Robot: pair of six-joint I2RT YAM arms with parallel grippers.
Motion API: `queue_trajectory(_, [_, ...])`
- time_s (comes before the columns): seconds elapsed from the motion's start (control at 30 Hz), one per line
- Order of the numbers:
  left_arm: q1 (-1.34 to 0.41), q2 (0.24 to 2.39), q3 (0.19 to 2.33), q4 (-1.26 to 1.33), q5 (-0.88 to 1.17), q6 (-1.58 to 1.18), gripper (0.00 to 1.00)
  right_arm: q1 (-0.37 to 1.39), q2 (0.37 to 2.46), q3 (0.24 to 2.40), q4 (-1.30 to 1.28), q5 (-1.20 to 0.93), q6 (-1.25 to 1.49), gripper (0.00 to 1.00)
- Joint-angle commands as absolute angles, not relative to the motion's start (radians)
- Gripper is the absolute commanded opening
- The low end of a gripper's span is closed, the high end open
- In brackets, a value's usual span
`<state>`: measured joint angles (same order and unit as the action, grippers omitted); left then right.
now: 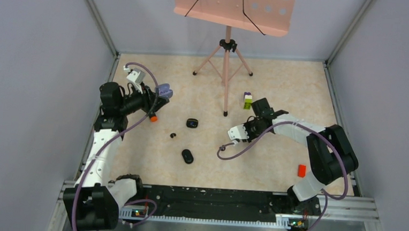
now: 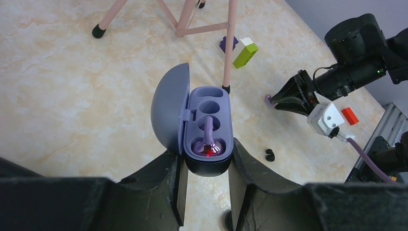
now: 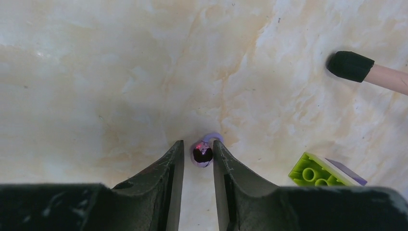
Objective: Insert the wireless bluetooth earbuds into the charging case
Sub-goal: Pick up the right earbud from the center of the board.
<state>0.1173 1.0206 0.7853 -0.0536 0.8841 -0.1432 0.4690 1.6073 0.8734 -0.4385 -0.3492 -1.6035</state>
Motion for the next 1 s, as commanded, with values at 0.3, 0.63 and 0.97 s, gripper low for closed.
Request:
queue_trajectory(0.3, [0.124,0.986,0.804,-0.008,0.878,-0.173,0.00,0.569,1.640,1.150,-0.517,-0.180,-0.545,0.28])
queue_trajectory(0.63, [0.124,0.971,0.802,0.025,0.876,-0.192,0.00,0.609,1.847,1.353,-0.739,-0.038,-0.123,0.26])
queue_trajectory(0.97, [0.124,0.928,0.780,0.016,0.862,-0.193,0.00,0.636,1.872,1.341,-0.751,0.099,-0.074,0.24])
